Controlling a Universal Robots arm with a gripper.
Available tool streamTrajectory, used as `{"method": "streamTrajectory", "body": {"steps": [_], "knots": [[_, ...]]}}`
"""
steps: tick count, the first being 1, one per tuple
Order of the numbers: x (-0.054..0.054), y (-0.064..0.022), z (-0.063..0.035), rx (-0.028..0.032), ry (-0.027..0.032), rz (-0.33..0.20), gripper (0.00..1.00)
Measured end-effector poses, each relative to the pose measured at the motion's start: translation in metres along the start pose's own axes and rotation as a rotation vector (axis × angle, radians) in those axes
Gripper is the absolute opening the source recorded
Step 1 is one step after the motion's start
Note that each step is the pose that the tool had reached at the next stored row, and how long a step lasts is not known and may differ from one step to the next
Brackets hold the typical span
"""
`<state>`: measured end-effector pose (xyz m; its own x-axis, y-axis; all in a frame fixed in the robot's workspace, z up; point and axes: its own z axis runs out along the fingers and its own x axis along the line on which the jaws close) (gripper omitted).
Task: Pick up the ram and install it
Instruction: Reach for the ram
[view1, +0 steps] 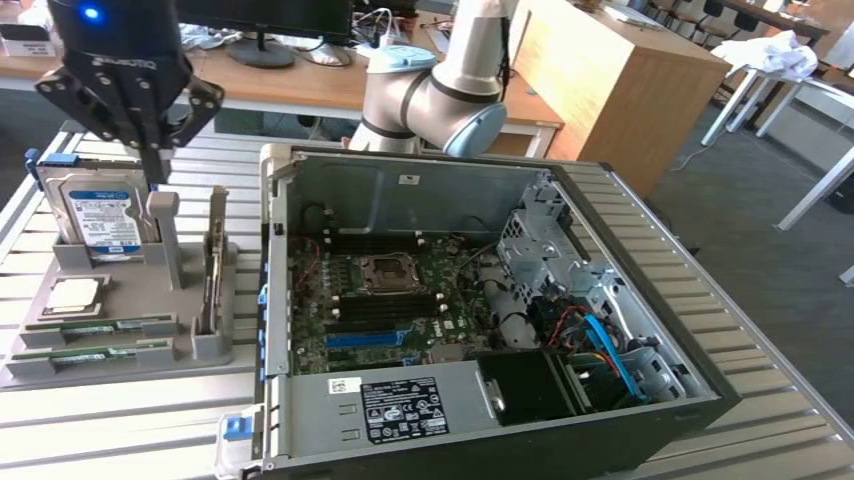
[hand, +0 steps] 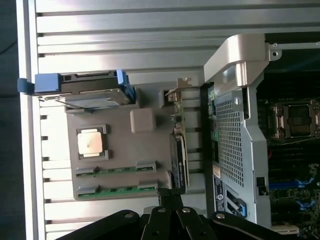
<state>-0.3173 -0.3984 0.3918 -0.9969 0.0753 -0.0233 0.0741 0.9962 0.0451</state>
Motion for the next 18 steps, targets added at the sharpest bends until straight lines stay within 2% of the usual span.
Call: {"method": "streamTrajectory", "body": {"steps": [18], "knots": [[0.047,-0.0035,-0.0002,0.0001,0.0000,0.000,0.10]]}}
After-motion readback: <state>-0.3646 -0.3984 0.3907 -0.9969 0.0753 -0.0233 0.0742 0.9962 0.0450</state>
